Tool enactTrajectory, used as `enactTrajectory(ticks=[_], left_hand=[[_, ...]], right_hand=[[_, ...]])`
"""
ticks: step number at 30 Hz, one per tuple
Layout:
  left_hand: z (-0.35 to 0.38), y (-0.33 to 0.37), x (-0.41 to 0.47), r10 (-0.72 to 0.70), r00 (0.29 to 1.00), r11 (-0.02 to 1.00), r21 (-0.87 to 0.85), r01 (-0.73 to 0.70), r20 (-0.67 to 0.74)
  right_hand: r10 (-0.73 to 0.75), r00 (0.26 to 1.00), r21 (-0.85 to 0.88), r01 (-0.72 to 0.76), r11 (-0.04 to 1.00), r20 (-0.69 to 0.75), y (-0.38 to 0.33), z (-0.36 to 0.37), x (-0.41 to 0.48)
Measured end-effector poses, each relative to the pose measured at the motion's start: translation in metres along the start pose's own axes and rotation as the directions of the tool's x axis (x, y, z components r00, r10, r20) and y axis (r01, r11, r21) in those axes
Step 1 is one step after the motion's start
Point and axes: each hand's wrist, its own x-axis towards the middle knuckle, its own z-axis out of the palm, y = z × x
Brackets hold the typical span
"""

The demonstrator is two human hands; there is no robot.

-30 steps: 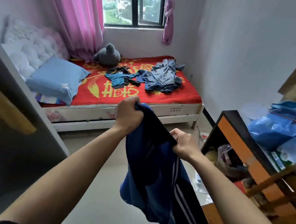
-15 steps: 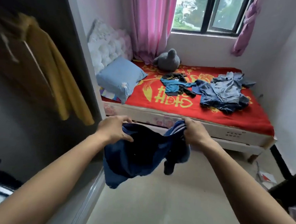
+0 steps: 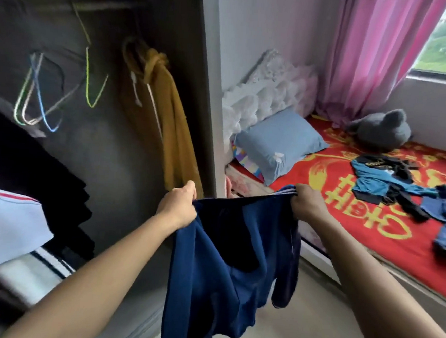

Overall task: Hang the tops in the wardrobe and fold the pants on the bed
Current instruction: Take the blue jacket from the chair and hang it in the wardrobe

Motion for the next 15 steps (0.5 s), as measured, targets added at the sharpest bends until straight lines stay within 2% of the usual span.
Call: enactTrajectory(ticks=[3,5,8,10,12,15], left_hand=[[-0.001,-0.007,0.014,-0.249,0.955,0.948,-0.163,0.274,0.160],[-0.005,-0.019,0.017,-0.365,0.886,0.816,-0.360,0.452,0.287],[-0.014,-0.039,0.015,-0.427,0.828,0.632,-0.536,0.560,0.363],[-0.020,-0.061,0.018,-0.460,0.825,0.545,-0.630,0.553,0.327],[-0.027,-0.087,0.026,-0.520,0.836,0.505,-0.728,0.464,0.173],[-0.044,-0.122,0.042,-0.649,0.757,0.525,-0.766,0.371,-0.078]], right_hand=[[-0.071,0.994,0.376,0.037,0.926,0.077,-0.035,0.008,0.036],[-0.177,0.978,0.477,0.102,0.873,0.114,-0.069,0.014,0.050],[-0.302,0.939,0.531,0.176,0.829,0.161,-0.110,0.032,0.070],[-0.336,0.923,0.499,0.206,0.841,0.185,-0.135,0.046,0.082],[-0.366,0.915,0.467,0.251,0.848,0.172,-0.158,0.061,0.088],[-0.321,0.927,0.521,0.180,0.834,0.193,-0.192,0.087,0.093]])
